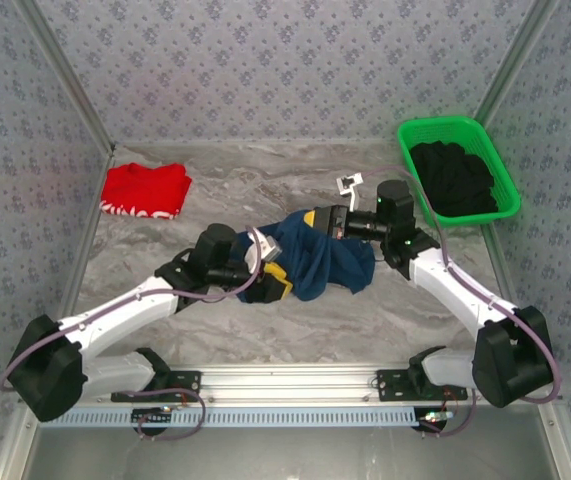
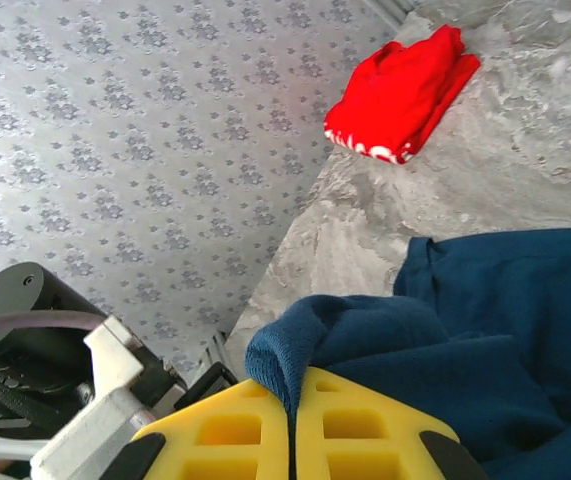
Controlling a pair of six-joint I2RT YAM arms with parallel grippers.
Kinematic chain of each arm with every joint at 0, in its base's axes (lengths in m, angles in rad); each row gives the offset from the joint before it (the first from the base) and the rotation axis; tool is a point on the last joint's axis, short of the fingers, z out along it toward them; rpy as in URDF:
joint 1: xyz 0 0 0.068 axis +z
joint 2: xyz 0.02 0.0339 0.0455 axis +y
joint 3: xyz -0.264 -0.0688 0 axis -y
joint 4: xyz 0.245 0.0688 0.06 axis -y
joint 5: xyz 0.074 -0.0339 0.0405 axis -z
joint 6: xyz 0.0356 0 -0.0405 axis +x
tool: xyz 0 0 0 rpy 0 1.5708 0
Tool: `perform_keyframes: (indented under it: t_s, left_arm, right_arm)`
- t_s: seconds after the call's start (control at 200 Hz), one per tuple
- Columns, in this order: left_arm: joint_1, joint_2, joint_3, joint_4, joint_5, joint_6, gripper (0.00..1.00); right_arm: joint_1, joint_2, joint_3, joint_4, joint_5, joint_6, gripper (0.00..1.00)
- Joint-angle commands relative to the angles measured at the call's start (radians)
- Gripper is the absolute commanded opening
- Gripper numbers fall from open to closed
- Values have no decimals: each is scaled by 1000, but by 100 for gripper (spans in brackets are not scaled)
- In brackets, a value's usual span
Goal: Fold the inside-out t-shirt
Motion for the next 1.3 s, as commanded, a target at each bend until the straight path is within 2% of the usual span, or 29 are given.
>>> perform_keyframes:
  t_s: [0.0, 0.075, 0.425, 0.5, 0.55, 0.595, 0.655, 0.739, 0.779, 0.914, 1.019, 1.124, 1.184, 1.299]
  left_arm:
    - [10, -49, 54, 32, -136, -67, 48]
    - [10, -19, 104, -11, -205, -111, 49]
    - [-31, 179, 239, -35, -304, -196, 58]
    - [-31, 210, 251, -27, -305, -184, 55]
    - [-29, 223, 251, -3, -299, -179, 45]
    - [-24, 229, 250, 18, -264, -176, 30]
    - [-7, 218, 234, 80, -179, -190, 15]
    - [32, 172, 170, 221, -2, -235, 4]
    - [51, 143, 137, 301, 75, -264, 0]
    - [72, 70, 64, 497, 231, -342, 0]
    - [72, 40, 55, 529, 282, -351, 0]
    - [76, 18, 51, 520, 287, -348, 0]
    - [84, 11, 48, 515, 283, -345, 0]
    - [102, -2, 38, 499, 282, -327, 0]
  right_arm:
    - [-8, -18, -8, 82, -61, 15, 0]
    - [-8, -25, -10, 75, -55, 14, 0]
    - [-8, -28, -20, 110, -43, 14, 0]
    - [-7, -33, -21, 101, -58, 18, 0]
    - [-10, -38, -22, 100, -63, 21, 0]
    - [-14, -43, -22, 99, -64, 22, 0]
    - [-32, -56, -20, 50, -59, -8, 0]
    - [-70, -81, -10, -78, -27, -77, 0]
    - [-80, -97, -1, -173, 18, -168, 0]
    - [-66, -99, 44, -320, 165, -312, 0]
    - [-48, -79, 77, -386, 226, -334, 14]
    - [-24, -75, 169, -619, 435, -447, 29]
    - [-9, -92, 204, -714, 524, -507, 34]
    - [8, -180, 204, -774, 555, -581, 41]
